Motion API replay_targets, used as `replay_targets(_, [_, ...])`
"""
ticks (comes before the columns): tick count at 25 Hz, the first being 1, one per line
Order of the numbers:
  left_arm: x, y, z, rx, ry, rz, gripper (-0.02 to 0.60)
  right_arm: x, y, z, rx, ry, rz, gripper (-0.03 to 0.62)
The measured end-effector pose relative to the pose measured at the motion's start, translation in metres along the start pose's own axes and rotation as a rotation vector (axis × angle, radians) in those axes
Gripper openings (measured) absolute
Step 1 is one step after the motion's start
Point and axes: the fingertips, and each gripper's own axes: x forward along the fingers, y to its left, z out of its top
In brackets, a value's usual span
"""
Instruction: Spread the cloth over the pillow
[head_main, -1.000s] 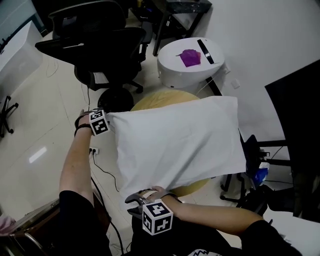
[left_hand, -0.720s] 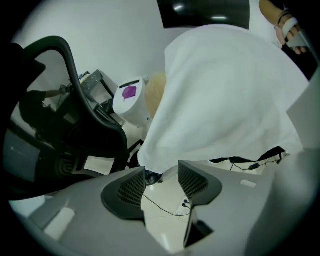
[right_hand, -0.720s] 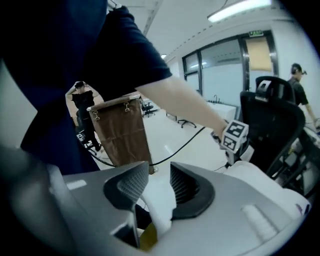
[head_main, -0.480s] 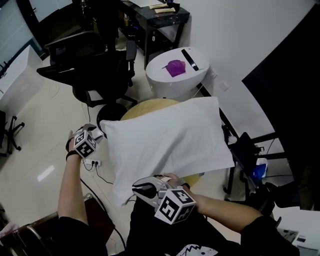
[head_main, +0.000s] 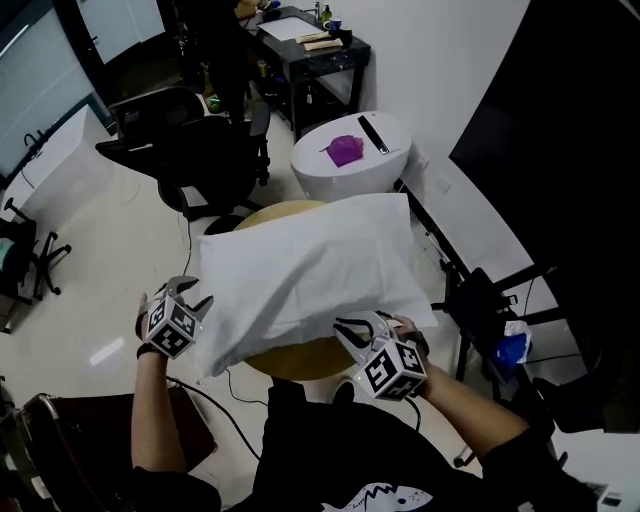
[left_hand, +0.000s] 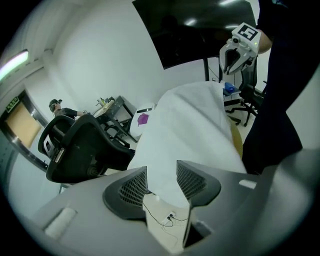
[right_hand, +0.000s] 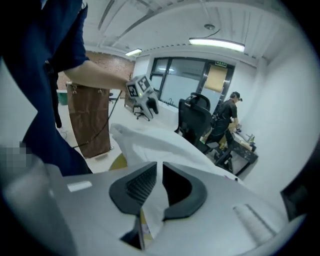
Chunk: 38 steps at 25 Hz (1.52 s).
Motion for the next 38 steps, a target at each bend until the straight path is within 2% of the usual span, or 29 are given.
replay_targets(2, [-0.013,-0.026,0.010,-0.019,-0.008,0.014,0.175,-0.015,-0.010,-0.037,-0.029,0.048,-0.053,0.116])
replay_targets(5, [-0.022,-0.061,0.021,-0.033,-0.009,0.020,0.175,-0.032,-0.020,-0.089,-0.078,0.120,-0.128,0.151])
replay_targets(8, [-0.028,-0.089,0.030,-0.052,-0.015,0.022,0.176,-0.035,-0.025,-0.138,-0.110,0.199,-0.158,0.194])
replay_targets(11, [-0.031,-0.109,0.037,-0.067,-0.024,0.022,0.175,-0.027,-0.036,-0.168,-0.100,0.241,-0.164,0.198])
replay_targets(17, [-0.025,-0.147,0.051,-0.104,-0.038,0.010,0.175,-0.005,-0.069,-0.193,-0.116,0.283,-0.192,0.198])
replay_targets(21, [-0.019,-0.166,0.055,-0.115,-0.022,-0.008,0.176,0.008,-0.075,-0.205,-0.136,0.331,-0.173,0.181])
replay_targets(26, [-0.014,-0.174,0.051,-0.122,-0.018,-0.002,0.176,0.012,-0.074,-0.214,-0.171,0.329,-0.184,0.039])
replay_targets(28, [-0.016,-0.176,0.049,-0.136,-0.004,-0.014,0.176,0.008,-0.074,-0.212,-0.166,0.314,-0.188,0.013])
replay_targets(34, [-0.018,-0.176,0.040,-0.156,0.018,-0.016,0.176,-0.023,-0.081,-0.202,-0.187,0.292,-0.215,0.009])
replay_targets(38, [-0.019,-0.179,0.039,-0.164,0.025,-0.027,0.176,-0.033,-0.085,-0.216,-0.197,0.305,-0.217,0.009])
